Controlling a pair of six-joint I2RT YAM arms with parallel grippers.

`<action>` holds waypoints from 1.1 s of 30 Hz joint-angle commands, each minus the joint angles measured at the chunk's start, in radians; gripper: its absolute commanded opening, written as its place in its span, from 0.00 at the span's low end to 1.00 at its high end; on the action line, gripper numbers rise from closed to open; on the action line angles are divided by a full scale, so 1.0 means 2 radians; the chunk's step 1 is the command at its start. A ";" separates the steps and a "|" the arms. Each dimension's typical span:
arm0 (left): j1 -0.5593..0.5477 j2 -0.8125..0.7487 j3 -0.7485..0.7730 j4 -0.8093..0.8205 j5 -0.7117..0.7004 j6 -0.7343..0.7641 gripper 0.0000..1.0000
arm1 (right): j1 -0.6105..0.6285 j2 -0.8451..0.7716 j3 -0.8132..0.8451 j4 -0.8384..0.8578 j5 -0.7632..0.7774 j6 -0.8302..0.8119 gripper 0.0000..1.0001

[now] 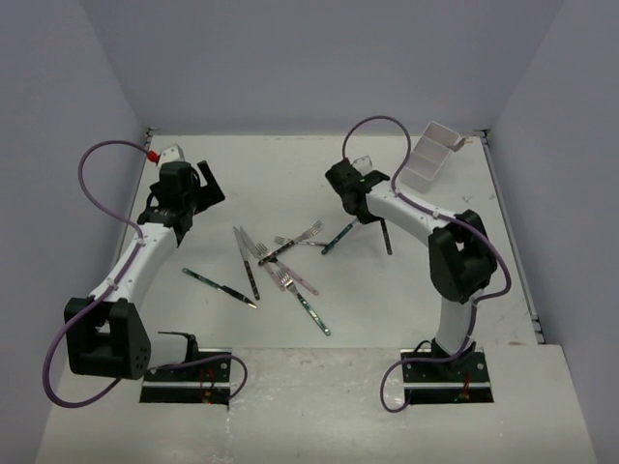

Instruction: Sort the eating utensils into containers

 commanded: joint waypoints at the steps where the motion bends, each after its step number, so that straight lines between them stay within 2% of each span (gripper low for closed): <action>1: 0.001 -0.009 0.024 0.015 -0.011 0.000 1.00 | -0.038 -0.047 0.041 0.046 0.066 -0.020 0.00; 3: 0.001 -0.006 0.032 0.011 -0.017 0.000 1.00 | -0.044 -0.067 0.039 0.110 0.099 -0.085 0.00; 4: 0.001 -0.005 0.033 0.011 -0.017 0.000 1.00 | -0.041 -0.079 0.026 0.156 0.089 -0.129 0.00; 5: 0.001 -0.004 0.034 0.013 -0.018 0.000 1.00 | -0.037 -0.104 -0.007 0.239 0.066 -0.209 0.00; 6: 0.001 -0.004 0.033 0.015 -0.018 0.000 1.00 | -0.028 -0.112 -0.020 0.269 0.035 -0.230 0.00; 8: 0.001 -0.001 0.037 0.015 -0.021 0.000 1.00 | -0.025 -0.102 0.009 0.237 0.002 -0.208 0.00; 10: 0.001 0.004 0.040 0.013 -0.024 0.000 1.00 | -0.027 -0.090 0.042 0.220 0.006 -0.178 0.00; 12: 0.001 0.006 0.041 0.013 -0.023 0.003 1.00 | -0.039 -0.085 0.055 0.220 0.001 -0.152 0.00; 15: 0.001 0.008 0.041 0.014 -0.023 0.006 1.00 | -0.077 -0.092 0.066 0.253 -0.060 -0.109 0.00; 18: 0.001 0.009 0.040 0.018 -0.019 0.007 1.00 | -0.139 -0.109 0.002 0.391 -0.134 -0.079 0.00; 19: 0.001 0.010 0.043 0.020 -0.014 0.010 1.00 | -0.155 -0.111 -0.016 0.490 -0.154 -0.076 0.00; 20: 0.001 0.012 0.044 0.021 -0.013 0.012 1.00 | -0.181 -0.109 -0.030 0.531 -0.172 -0.076 0.00; 24: 0.001 0.016 0.056 0.023 -0.012 0.019 1.00 | -0.219 -0.055 0.007 0.624 -0.154 -0.112 0.00; 29: 0.001 0.029 0.066 0.026 -0.012 0.024 1.00 | -0.252 0.013 0.098 0.628 -0.130 -0.106 0.00; 33: 0.001 0.044 0.080 0.021 -0.011 0.026 1.00 | -0.262 0.065 0.150 0.653 -0.104 -0.138 0.01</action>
